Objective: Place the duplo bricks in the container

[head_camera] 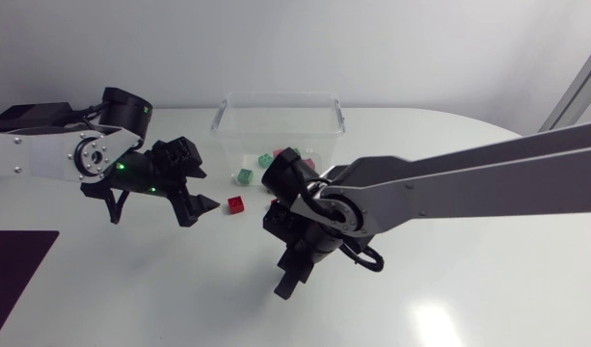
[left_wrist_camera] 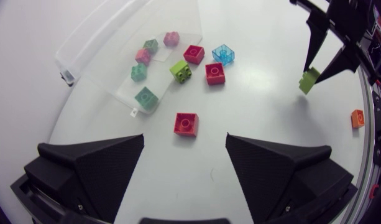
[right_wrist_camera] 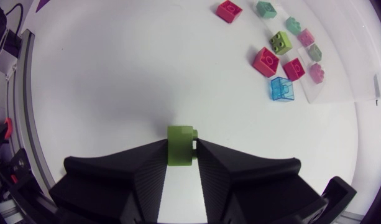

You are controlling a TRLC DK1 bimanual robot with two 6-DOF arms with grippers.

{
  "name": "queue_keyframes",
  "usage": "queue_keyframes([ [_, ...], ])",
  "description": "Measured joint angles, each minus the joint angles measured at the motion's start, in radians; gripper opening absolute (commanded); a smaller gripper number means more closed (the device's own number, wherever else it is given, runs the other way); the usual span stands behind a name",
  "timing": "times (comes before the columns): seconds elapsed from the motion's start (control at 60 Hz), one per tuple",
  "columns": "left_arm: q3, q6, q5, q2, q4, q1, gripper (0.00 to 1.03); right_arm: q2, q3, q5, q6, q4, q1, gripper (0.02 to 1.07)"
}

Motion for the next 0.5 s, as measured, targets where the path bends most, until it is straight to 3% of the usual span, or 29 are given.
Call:
queue_keyframes([
  [0.317,0.023,0.042,0.033,0.220,0.049,0.000,0.91,-0.193,0.017,0.022,-0.014,-0.098,-0.092,0.33],
  [0.5,0.116,0.042,0.055,0.316,0.053,-0.002,0.92,-0.252,0.130,0.022,-0.040,-0.161,-0.168,0.33],
])
